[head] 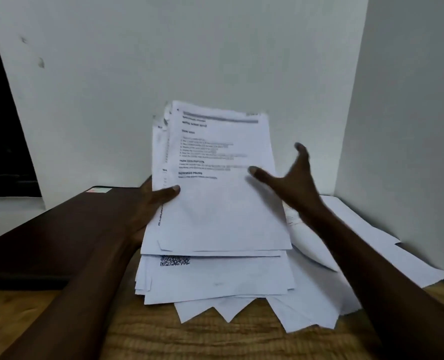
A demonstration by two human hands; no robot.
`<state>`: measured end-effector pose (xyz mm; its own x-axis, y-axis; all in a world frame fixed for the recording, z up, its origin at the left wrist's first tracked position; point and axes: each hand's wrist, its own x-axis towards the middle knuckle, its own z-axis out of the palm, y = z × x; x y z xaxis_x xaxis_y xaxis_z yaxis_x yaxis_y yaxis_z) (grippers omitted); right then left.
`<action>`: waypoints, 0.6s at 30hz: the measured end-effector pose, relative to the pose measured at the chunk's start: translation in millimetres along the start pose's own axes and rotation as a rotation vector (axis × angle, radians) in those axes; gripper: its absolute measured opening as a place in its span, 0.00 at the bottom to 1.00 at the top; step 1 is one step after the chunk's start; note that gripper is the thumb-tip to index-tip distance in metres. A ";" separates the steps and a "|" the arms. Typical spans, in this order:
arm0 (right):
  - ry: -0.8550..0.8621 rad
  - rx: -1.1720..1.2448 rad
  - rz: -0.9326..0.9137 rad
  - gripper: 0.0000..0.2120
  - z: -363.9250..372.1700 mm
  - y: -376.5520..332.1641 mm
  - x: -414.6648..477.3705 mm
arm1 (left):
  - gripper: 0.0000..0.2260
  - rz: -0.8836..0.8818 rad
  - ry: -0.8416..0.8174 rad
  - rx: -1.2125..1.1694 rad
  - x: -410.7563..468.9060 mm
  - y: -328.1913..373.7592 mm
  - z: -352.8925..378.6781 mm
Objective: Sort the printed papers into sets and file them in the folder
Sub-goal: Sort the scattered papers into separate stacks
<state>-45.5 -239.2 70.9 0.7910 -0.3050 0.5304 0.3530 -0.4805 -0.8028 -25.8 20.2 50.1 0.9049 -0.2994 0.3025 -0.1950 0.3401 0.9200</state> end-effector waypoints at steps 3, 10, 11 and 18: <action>-0.454 0.418 0.298 0.35 -30.9 -2.9 -1.5 | 0.19 0.021 -0.068 -0.065 -3.8 13.9 9.1; -0.142 0.657 -0.103 0.09 -31.5 -35.8 -1.0 | 0.13 0.468 0.160 0.425 0.3 60.9 62.0; -0.078 0.633 -0.177 0.09 -34.2 -41.1 0.3 | 0.12 0.514 0.163 0.449 -1.8 70.8 69.0; -0.025 0.557 -0.212 0.19 -38.6 -47.0 -2.0 | 0.21 0.459 0.060 0.365 -10.3 73.4 66.1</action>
<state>-83.0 -247.8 118.0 0.6838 -0.2269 0.6935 0.7081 -0.0231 -0.7057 -74.4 -10.7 131.0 0.7147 -0.1393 0.6854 -0.6801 0.0907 0.7275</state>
